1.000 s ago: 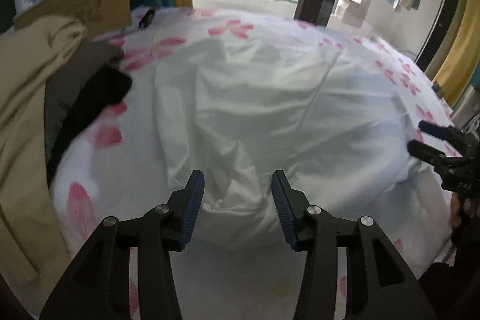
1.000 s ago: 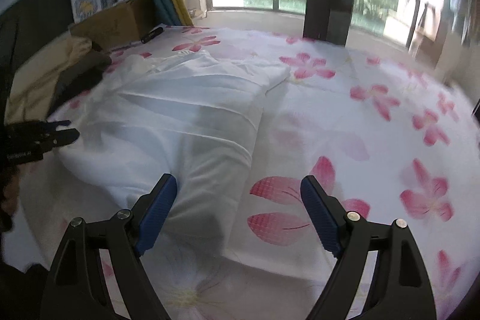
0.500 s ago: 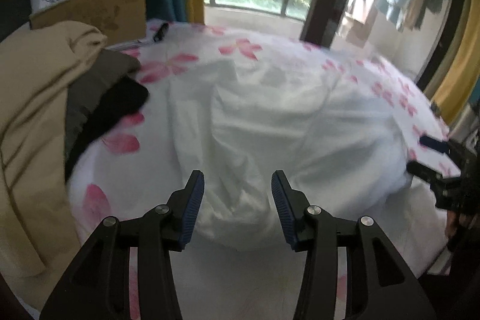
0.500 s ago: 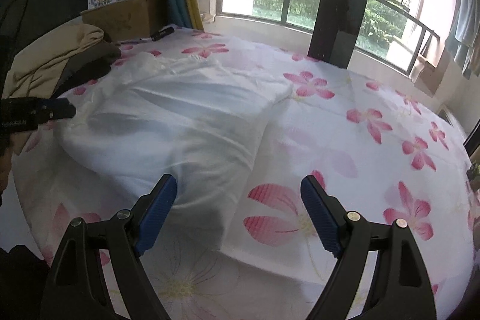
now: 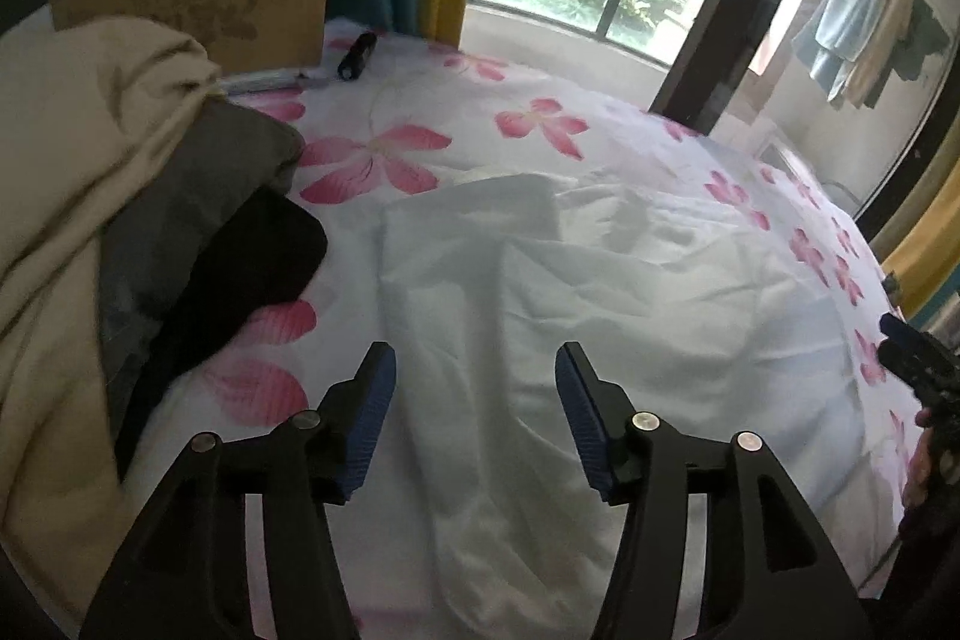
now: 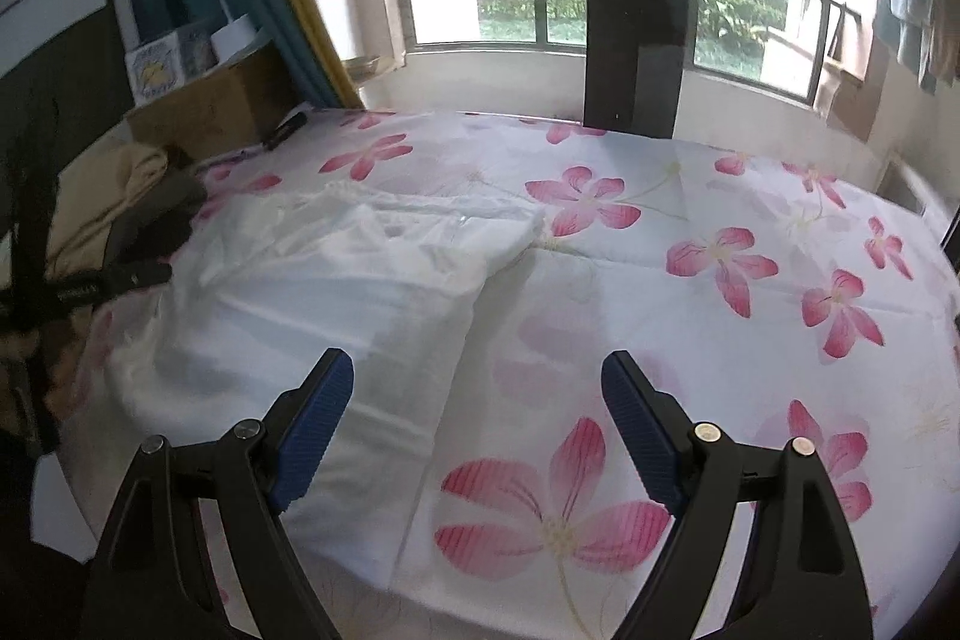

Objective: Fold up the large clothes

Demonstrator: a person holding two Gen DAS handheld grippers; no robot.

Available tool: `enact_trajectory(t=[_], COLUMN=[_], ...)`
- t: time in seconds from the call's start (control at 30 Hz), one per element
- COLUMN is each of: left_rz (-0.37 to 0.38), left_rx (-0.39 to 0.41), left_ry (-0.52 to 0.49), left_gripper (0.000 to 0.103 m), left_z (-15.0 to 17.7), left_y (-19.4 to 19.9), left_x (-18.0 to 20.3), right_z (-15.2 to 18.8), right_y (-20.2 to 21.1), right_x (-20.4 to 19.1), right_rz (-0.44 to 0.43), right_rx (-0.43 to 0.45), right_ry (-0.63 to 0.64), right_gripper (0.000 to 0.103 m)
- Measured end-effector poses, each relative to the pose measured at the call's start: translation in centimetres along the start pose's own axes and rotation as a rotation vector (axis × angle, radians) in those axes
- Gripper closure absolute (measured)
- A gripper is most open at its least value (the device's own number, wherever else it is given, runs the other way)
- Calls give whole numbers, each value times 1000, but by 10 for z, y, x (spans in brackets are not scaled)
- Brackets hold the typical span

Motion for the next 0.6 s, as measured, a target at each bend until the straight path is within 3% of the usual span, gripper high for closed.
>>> enact_trajectory(t=[0.07, 0.17, 0.27, 0.33, 0.5, 0.6], left_rz=[11, 14, 141, 227, 320, 423], left_rx=[-44, -21, -1, 1, -22, -46], left_ry=[-4, -27, 55, 88, 83, 76], left_gripper=[40, 35, 25, 24, 23, 23], left_z=[0, -6, -10, -11, -12, -11], left_y=[-16, -21, -23, -25, -30, -35], left_x=[-5, -5, -8, -6, 11, 30], right_z=[-5, -9, -12, -10, -3, -1], right_y=[-6, -17, -30, -42, -73, -85], right_x=[1, 0, -5, -8, -9, -7], right_rz=[-13, -46, -102, -112, -123, -146], right_rx=[-7, -23, -53, -80, -158, -187], right_ry=[-15, -26, -41, -40, -60, -79], right_gripper=[18, 18, 18, 18, 19, 19])
Point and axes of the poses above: each gripper's, at about its wrist camera, not at the fingertips, and y roughly against the way its jaws point, x to its right, z to its underside, the point moved 4 cm from there along -y, roughly the way its jaws point, and after that the axes turned 10 degrees about -y, right-handed, at the moved point
